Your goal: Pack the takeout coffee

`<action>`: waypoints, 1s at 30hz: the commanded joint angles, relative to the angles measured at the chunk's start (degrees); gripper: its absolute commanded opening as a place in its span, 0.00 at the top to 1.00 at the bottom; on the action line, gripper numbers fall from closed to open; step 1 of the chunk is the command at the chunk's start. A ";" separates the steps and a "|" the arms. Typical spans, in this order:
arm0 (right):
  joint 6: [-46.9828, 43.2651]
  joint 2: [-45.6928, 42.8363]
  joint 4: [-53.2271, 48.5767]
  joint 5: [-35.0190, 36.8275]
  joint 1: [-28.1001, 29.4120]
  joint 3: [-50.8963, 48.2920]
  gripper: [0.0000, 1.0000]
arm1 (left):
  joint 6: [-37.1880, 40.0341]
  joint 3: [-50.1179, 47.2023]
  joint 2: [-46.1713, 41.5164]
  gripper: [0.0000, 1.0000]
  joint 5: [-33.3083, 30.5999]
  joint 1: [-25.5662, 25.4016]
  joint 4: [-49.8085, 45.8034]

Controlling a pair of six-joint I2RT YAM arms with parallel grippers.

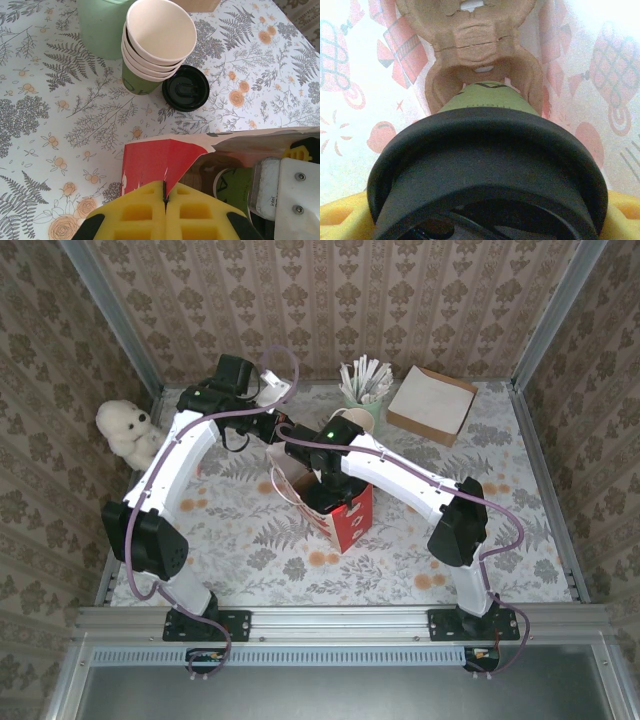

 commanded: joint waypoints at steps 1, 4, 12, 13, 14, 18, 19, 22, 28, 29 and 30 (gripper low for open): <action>-0.23 -2.53 -0.27 2.01 -0.30 -0.51 0.38 | 0.77 0.39 -0.25 1.00 1.10 -0.37 0.07; -0.20 -2.66 -0.24 2.28 -0.30 -0.56 0.38 | 0.72 0.25 -0.17 1.00 1.08 -0.37 0.10; -0.19 -3.29 0.59 2.54 -0.26 -1.27 0.39 | 0.77 0.26 -0.20 1.00 1.01 -0.46 0.07; -0.24 -3.52 1.06 2.61 -0.28 -1.52 0.39 | 0.71 0.36 -0.17 1.00 0.90 -0.45 0.09; -0.17 -3.72 1.43 2.91 -0.30 -1.73 0.39 | 0.72 0.36 -0.14 1.00 0.92 -0.46 0.12; 0.22 -4.43 3.10 3.81 -0.20 -2.46 0.39 | 0.74 0.35 -0.23 1.00 0.83 -0.45 -0.04; 0.20 -4.58 3.34 3.96 -0.26 -2.61 0.39 | 0.71 0.40 -0.25 1.00 0.83 -0.46 -0.07; 0.11 -4.95 3.79 4.46 -0.24 -3.17 0.39 | 0.74 0.42 -0.25 1.00 0.70 -0.53 -0.12; 0.11 -5.61 4.29 4.53 -0.28 -4.41 0.39 | 0.77 0.35 -0.19 1.00 0.64 -0.61 -0.07; 0.02 -5.64 4.30 4.46 -0.23 -4.45 0.39 | 0.70 0.40 -0.12 1.00 0.60 -0.61 -0.07; 0.13 -5.66 4.28 4.56 -0.33 -4.54 0.39 | 0.71 0.40 -0.16 1.00 0.58 -0.56 -0.12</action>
